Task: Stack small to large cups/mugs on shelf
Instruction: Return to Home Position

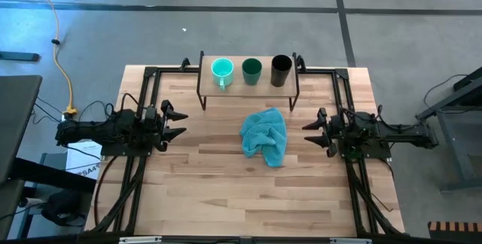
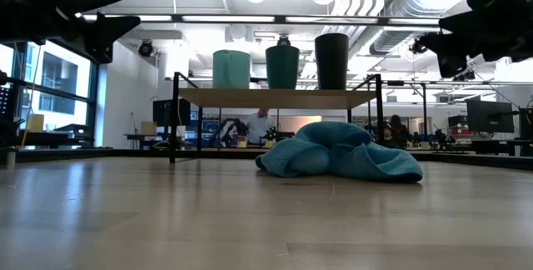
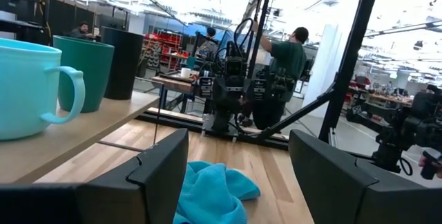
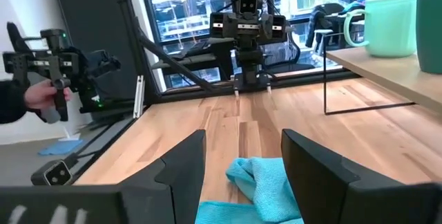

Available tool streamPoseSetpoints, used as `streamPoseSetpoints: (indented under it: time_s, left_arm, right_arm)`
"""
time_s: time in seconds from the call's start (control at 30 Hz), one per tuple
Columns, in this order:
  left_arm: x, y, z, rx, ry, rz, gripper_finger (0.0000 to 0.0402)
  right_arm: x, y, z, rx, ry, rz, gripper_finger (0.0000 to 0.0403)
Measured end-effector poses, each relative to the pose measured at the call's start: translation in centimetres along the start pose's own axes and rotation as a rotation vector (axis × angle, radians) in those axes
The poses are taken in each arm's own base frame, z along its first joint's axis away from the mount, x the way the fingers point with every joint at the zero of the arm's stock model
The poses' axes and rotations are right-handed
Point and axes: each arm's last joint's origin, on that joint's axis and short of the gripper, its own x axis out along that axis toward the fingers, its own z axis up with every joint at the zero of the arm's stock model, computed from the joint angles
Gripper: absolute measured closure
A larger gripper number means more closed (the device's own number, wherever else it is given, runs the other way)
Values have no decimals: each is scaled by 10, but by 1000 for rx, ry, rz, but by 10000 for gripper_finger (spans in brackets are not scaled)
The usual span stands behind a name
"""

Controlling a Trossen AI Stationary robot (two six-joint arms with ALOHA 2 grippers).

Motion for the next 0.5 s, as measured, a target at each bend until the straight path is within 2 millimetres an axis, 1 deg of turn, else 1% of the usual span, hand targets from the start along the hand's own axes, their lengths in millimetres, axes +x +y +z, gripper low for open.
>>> streamPoseSetpoints:
  time_s: [0.13, 0.5]
  left_arm:
    - [0, 0, 0, 1, 4, 1, 163]
    - [0, 0, 0, 0, 6, 1, 163]
  right_arm:
    - [0, 0, 0, 35, 0, 0, 221]
    - [0, 0, 0, 38, 1, 0, 221]
